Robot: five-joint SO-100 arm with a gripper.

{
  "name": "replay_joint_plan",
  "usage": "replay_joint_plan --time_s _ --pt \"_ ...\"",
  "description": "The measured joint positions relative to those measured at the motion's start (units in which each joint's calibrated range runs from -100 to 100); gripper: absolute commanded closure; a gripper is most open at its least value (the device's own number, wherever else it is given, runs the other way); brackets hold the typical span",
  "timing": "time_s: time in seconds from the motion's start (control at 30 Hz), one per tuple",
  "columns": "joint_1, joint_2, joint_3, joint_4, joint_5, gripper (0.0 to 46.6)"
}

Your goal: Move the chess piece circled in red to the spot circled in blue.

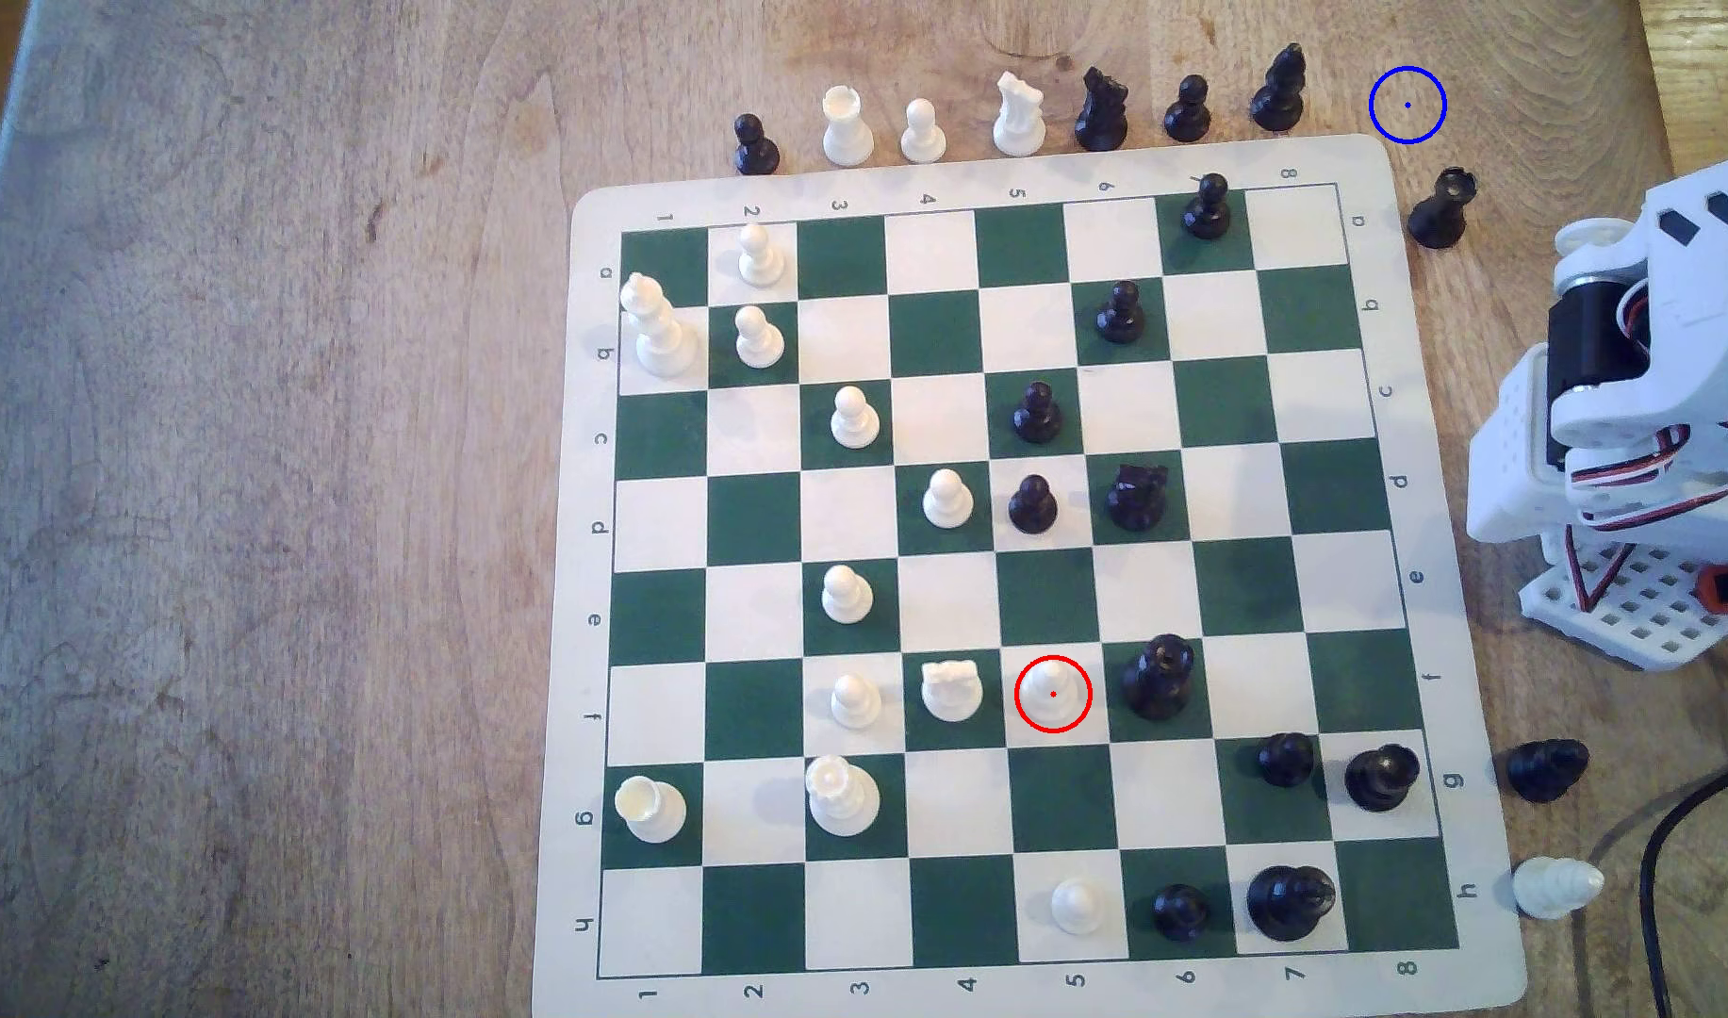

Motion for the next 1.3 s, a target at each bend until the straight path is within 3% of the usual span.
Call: replay_joint_plan --time_s 0.2,0.47,0.57,0.63,0.73,0.93,1.1,1.17,1.23,1.3 --pt "-1.47 -0.08 0.00 4.94 0.20 46.4" --pt "-1.77 0.00 0.00 32.19 0.20 46.4" --pt "-1.77 0.00 -0.99 47.97 0.20 45.2" --pt "-1.77 0.00 -2.08 57.29 0.20 41.2" --pt "-1.77 0.25 -3.07 69.96 -0.05 46.4" --pt "-0.52 0.25 -5.06 86.85 -0.05 46.4" --pt "-3.54 0.84 -10.21 111.63 2.39 46.4" --pt "-4.65 2.09 -11.93 118.25 2.30 46.4" --pt "-5.97 7.54 -18.53 128.21 0.00 46.4" --pt "-6.86 10.56 -22.86 134.18 -0.83 45.8"
